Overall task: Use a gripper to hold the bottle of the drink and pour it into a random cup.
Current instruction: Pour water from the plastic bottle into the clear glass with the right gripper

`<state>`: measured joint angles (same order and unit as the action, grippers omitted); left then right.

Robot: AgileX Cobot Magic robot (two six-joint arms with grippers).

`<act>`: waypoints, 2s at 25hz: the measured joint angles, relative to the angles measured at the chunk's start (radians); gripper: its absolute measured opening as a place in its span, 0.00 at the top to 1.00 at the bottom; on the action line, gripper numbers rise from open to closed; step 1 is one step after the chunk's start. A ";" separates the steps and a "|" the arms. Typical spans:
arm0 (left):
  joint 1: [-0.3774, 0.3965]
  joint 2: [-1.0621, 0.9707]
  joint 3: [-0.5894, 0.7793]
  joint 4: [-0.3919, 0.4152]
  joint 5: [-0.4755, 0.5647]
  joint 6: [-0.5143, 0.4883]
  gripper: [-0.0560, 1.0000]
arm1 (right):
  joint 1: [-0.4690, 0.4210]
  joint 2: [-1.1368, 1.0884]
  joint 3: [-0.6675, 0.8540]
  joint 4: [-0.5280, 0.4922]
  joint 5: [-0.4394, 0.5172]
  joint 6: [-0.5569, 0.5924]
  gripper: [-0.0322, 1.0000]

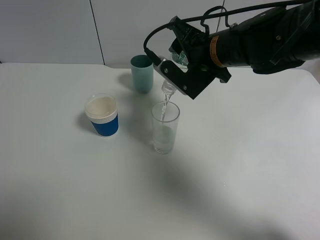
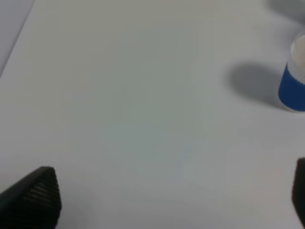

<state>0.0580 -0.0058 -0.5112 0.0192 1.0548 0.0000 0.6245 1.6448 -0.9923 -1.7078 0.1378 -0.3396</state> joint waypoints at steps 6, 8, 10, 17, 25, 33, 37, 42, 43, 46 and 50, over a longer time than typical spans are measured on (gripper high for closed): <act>0.000 0.000 0.000 0.000 0.000 0.000 0.02 | 0.000 0.000 0.000 0.000 0.000 -0.027 0.42; 0.000 0.000 0.000 0.000 0.000 0.000 0.02 | 0.000 0.000 0.000 0.000 0.000 -0.033 0.42; 0.000 0.000 0.000 0.000 0.000 0.000 0.02 | 0.000 0.000 0.000 0.000 0.000 -0.037 0.42; 0.000 0.000 0.000 0.000 0.000 0.000 0.02 | 0.000 0.000 0.000 0.000 0.000 -0.067 0.42; 0.000 0.000 0.000 0.000 0.000 0.000 0.02 | 0.000 0.000 0.000 0.000 0.000 -0.083 0.42; 0.000 0.000 0.000 0.000 0.000 0.000 0.02 | 0.000 0.000 0.000 0.000 0.000 -0.089 0.42; 0.000 0.000 0.000 0.000 0.000 0.000 0.02 | 0.012 0.000 0.000 0.000 0.002 -0.092 0.42; 0.000 0.000 0.000 0.000 0.000 0.000 0.02 | 0.012 0.000 0.000 0.000 0.003 -0.098 0.42; 0.000 0.000 0.000 0.000 0.000 0.000 0.02 | 0.012 0.000 0.000 0.000 0.004 -0.099 0.42; 0.000 0.000 0.000 0.000 0.000 0.000 0.02 | 0.012 0.000 0.000 0.000 0.004 -0.113 0.42; 0.000 0.000 0.000 0.000 0.000 0.000 0.02 | 0.020 0.000 0.000 0.000 0.019 -0.115 0.42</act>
<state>0.0580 -0.0058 -0.5112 0.0192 1.0548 0.0000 0.6443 1.6448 -0.9923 -1.7078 0.1564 -0.4549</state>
